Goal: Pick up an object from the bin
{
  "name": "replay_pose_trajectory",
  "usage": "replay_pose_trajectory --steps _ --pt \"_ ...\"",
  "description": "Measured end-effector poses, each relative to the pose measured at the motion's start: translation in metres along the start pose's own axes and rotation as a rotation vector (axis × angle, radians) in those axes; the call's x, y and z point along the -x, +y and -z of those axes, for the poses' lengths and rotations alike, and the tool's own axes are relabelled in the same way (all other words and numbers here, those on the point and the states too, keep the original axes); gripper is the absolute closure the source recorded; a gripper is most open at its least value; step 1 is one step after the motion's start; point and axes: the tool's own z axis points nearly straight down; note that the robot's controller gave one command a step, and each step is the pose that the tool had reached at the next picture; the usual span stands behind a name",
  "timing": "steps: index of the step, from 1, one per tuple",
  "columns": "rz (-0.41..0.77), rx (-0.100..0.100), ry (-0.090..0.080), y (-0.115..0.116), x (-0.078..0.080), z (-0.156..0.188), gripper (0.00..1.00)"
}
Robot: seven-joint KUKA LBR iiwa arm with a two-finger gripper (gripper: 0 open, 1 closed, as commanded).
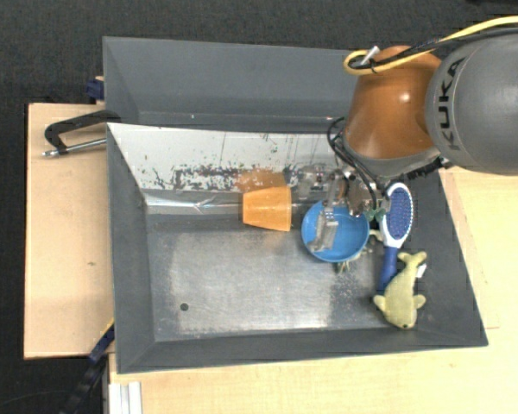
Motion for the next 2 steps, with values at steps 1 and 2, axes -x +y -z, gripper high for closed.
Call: replay_pose_trajectory --steps 1,2 --pt "0.097 0.001 0.01 -0.0376 0.0003 -0.0745 0.0" --pt "0.098 0.002 0.003 -0.0358 0.0025 -0.0704 1.0"
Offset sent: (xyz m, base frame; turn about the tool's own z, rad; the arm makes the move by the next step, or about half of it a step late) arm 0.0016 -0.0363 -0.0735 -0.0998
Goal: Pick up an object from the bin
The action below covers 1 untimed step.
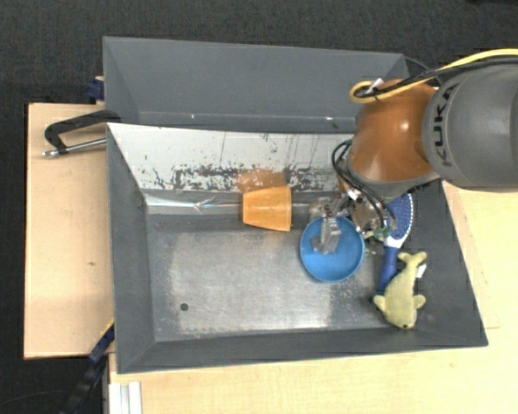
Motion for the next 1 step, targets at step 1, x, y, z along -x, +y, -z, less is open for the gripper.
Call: replay_pose_trajectory --steps 1 --pt "-0.016 -0.002 -0.008 0.0119 -0.0117 0.2205 1.0"
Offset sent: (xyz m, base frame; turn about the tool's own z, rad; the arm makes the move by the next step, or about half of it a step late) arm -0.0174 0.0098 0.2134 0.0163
